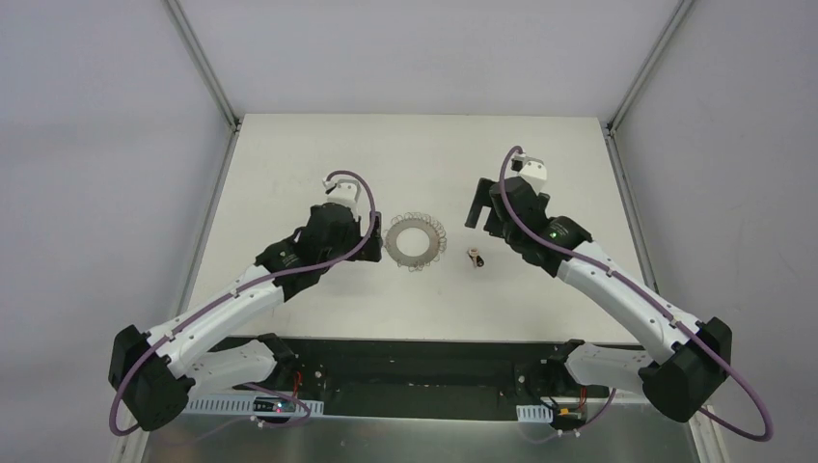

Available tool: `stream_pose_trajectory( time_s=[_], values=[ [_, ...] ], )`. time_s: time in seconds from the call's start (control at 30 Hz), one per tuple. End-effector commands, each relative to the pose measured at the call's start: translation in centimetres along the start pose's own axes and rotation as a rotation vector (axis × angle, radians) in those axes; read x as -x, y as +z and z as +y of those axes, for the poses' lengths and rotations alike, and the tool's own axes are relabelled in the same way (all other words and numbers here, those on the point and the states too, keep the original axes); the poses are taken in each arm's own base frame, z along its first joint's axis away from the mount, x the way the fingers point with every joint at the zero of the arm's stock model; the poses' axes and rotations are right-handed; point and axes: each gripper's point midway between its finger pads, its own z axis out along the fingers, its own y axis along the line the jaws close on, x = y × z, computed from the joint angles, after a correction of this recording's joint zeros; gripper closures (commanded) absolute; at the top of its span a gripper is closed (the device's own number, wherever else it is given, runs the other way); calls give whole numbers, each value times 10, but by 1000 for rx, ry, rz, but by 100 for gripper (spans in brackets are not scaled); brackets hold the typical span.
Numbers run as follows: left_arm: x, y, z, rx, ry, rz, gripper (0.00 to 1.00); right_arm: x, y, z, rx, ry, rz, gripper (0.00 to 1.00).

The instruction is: Put the keys on the keyring

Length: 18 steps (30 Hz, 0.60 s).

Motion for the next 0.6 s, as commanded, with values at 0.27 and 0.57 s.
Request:
stream_pose_trajectory(
  time_s=[0.27, 0.57],
  values=[
    [14, -24, 9, -46, -50, -190, 0, -20, 3, 81, 350, 2, 213, 1],
    [9, -24, 7, -60, -101, -186, 0, -89, -1, 148, 528, -98, 418, 9]
  ],
)
